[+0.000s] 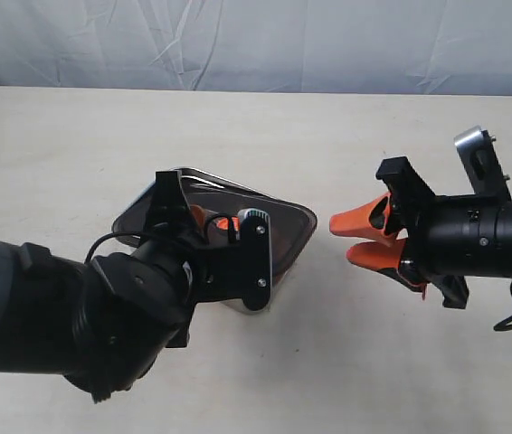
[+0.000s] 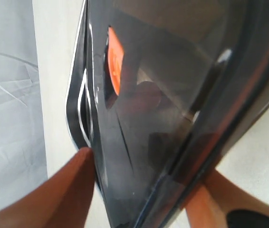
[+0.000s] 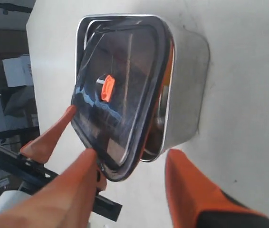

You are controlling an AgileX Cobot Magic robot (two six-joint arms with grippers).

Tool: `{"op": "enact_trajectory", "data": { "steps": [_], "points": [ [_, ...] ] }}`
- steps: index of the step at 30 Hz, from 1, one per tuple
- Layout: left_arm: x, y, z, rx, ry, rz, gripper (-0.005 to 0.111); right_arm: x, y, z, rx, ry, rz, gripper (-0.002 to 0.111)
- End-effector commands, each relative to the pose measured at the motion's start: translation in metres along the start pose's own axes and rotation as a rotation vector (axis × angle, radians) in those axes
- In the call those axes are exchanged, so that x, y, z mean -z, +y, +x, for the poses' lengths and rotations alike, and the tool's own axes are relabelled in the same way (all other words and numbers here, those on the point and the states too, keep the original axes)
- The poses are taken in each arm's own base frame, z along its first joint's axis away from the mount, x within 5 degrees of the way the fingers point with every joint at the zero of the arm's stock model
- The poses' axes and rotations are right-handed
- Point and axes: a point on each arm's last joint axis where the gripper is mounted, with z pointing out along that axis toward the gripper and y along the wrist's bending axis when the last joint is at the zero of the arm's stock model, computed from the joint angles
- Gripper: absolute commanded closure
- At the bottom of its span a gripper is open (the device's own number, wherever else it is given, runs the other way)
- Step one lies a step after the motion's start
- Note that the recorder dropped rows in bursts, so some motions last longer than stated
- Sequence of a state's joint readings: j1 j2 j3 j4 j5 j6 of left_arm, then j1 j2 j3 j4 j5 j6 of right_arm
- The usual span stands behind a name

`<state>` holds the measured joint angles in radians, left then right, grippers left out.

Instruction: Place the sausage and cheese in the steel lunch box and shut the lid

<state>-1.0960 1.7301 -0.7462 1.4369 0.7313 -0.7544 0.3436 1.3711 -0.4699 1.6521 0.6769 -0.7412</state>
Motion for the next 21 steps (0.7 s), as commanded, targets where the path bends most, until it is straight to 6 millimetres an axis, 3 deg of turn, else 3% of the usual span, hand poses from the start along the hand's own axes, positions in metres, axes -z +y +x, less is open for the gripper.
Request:
{"op": "enact_trajectory", "data": {
  "steps": [1,7,17,21],
  "points": [
    [0.002,-0.001,0.001,0.006,-0.010,0.010,0.054,-0.014,-0.001,0.007,0.026,0.022,0.003,0.064],
    [0.002,-0.001,0.000,0.001,-0.012,0.008,0.054,-0.033,-0.010,0.015,0.025,0.081,0.074,0.064],
    [0.002,-0.001,0.000,0.001,-0.012,0.008,0.054,-0.047,0.003,-0.002,0.035,0.067,0.054,0.064],
    [0.002,-0.001,0.000,0.001,-0.012,0.008,0.054,-0.054,-0.002,-0.004,0.005,0.087,0.069,0.064]
  ]
}}
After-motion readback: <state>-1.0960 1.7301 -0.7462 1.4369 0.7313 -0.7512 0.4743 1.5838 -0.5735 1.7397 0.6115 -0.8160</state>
